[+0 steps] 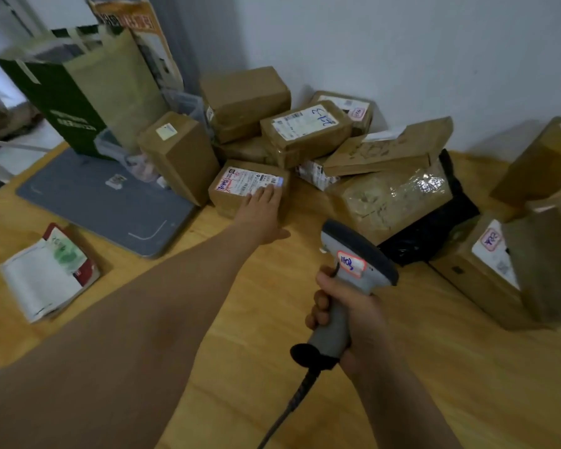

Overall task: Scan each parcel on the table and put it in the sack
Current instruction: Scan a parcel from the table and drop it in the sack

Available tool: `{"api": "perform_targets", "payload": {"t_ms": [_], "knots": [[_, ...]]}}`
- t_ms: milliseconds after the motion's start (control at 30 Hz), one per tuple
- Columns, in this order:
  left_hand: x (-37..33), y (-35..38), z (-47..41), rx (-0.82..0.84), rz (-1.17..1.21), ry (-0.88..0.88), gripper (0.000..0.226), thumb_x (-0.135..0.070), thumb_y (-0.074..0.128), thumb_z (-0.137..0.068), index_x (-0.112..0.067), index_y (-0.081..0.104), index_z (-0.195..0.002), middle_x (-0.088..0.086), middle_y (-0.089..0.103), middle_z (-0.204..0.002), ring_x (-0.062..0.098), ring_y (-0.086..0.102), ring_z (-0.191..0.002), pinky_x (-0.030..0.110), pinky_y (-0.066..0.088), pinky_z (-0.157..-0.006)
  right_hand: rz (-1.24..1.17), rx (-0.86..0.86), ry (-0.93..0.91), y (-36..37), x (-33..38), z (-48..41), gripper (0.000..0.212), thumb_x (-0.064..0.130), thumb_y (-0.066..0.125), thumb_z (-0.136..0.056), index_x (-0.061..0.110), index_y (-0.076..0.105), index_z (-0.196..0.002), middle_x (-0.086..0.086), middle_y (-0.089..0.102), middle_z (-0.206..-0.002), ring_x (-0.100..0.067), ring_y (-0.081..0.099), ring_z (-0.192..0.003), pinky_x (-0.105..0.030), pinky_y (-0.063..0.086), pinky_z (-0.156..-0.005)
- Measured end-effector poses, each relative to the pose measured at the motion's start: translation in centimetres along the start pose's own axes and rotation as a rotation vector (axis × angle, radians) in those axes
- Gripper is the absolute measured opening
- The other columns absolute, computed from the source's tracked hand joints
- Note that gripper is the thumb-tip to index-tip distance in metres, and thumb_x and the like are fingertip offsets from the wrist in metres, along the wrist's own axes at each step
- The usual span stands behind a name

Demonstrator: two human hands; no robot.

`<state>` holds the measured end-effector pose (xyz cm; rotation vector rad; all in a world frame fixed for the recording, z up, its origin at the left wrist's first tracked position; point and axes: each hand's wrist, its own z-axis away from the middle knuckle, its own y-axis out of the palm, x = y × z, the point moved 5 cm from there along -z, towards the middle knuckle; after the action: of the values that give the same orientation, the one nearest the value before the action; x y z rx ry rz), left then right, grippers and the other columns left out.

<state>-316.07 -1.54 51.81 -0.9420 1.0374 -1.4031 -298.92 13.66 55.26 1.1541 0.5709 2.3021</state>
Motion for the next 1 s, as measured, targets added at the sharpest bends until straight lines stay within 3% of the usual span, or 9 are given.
{"api": "perform_targets", "payload": {"t_ms": [167,367,433,533,667,767,867,933,1000], "knots": [[-0.8,0.1,6.1,-0.070,-0.017,0.057,0.088,-0.049,0.060,-0.087,-0.018,0.012,-0.155,0.005,0.018,-0.158,0.024,0.018,-0.143,0.038,0.025,-0.114,-0.009,-0.021,0.034,-0.3,-0.4,-0.5,0.014,0.006,0.069,-0.073,0.009,0.060,-0.083,-0.004,0.048,-0.049,-0.012,0.041,-0.036,-0.026,0.042,-0.041],[-1.8,1.5,15.0,0.046,0.059,0.151,0.081,-0.047,0.066,-0.082,-0.024,0.027,-0.150,0.009,0.029,-0.145,0.026,0.031,-0.131,0.035,0.038,-0.102,-0.046,-0.113,0.076,-0.9,-1.4,0.5,0.010,0.003,0.068,-0.079,0.009,0.060,-0.077,-0.004,0.050,-0.049,-0.012,0.042,-0.035,-0.023,0.044,-0.041],[-0.2,1.6,15.0,0.134,0.073,0.087,0.104,-0.053,0.074,-0.074,-0.023,0.013,-0.153,0.013,0.016,-0.153,0.031,0.021,-0.141,0.041,0.028,-0.112,-0.022,-0.128,0.085,-1.3,-1.9,1.1,0.010,0.002,0.068,-0.080,0.008,0.059,-0.078,-0.004,0.051,-0.049,-0.012,0.043,-0.035,-0.022,0.044,-0.041],[2.9,1.6,14.2,0.251,0.020,-0.038,0.137,-0.068,0.076,-0.060,-0.018,-0.010,-0.154,0.014,-0.005,-0.161,0.032,-0.004,-0.148,0.048,0.001,-0.120,0.025,-0.150,0.124,-2.1,-3.2,2.0,0.008,0.002,0.068,-0.080,0.005,0.061,-0.081,-0.008,0.057,-0.053,-0.016,0.052,-0.041,-0.027,0.050,-0.046],[4.8,3.2,16.2,0.325,0.049,-0.183,0.132,-0.083,0.065,-0.056,-0.015,0.008,-0.154,0.017,0.029,-0.150,0.036,0.028,-0.138,0.048,0.030,-0.109,0.082,-0.202,0.199,-3.2,-6.0,3.0,0.022,0.009,0.075,-0.077,0.004,0.062,-0.094,-0.023,0.068,-0.089,-0.034,0.068,-0.079,-0.043,0.058,-0.069],[5.4,5.5,19.4,0.338,0.317,-0.283,0.088,-0.076,0.052,-0.078,-0.015,0.040,-0.141,0.010,0.058,-0.127,0.026,0.057,-0.113,0.038,0.048,-0.093,0.121,-0.181,0.218,-2.9,-8.0,3.9,0.034,0.013,0.077,-0.073,0.006,0.064,-0.103,-0.018,0.069,-0.095,-0.032,0.067,-0.085,-0.039,0.056,-0.067],[5.8,7.9,22.9,0.290,0.825,-0.414,0.054,-0.049,0.051,-0.095,-0.008,0.055,-0.130,0.010,0.065,-0.116,0.027,0.062,-0.105,0.036,0.050,-0.089,0.136,-0.120,0.221,-1.9,-9.2,5.0,0.051,0.018,0.080,-0.060,0.005,0.065,-0.106,-0.017,0.071,-0.099,-0.033,0.067,-0.088,-0.047,0.057,-0.075],[6.3,8.5,25.4,0.213,1.198,-0.499,0.055,-0.047,0.069,-0.083,-0.009,0.061,-0.122,0.008,0.068,-0.106,0.026,0.063,-0.102,0.041,0.049,-0.096,0.156,-0.107,0.200,-1.3,-9.4,5.6,0.052,0.019,0.082,-0.057,0.006,0.065,-0.104,-0.017,0.070,-0.103,-0.035,0.066,-0.093,-0.052,0.055,-0.083],[7.2,8.1,27.7,0.143,1.456,-0.487,0.072,-0.051,0.078,-0.058,-0.016,0.057,-0.118,0.009,0.067,-0.108,0.028,0.063,-0.105,0.047,0.047,-0.099,0.170,-0.092,0.165,-0.7,-9.4,5.9,0.040,0.015,0.081,-0.065,0.008,0.065,-0.101,-0.015,0.069,-0.101,-0.033,0.065,-0.094,-0.048,0.055,-0.081]]}}
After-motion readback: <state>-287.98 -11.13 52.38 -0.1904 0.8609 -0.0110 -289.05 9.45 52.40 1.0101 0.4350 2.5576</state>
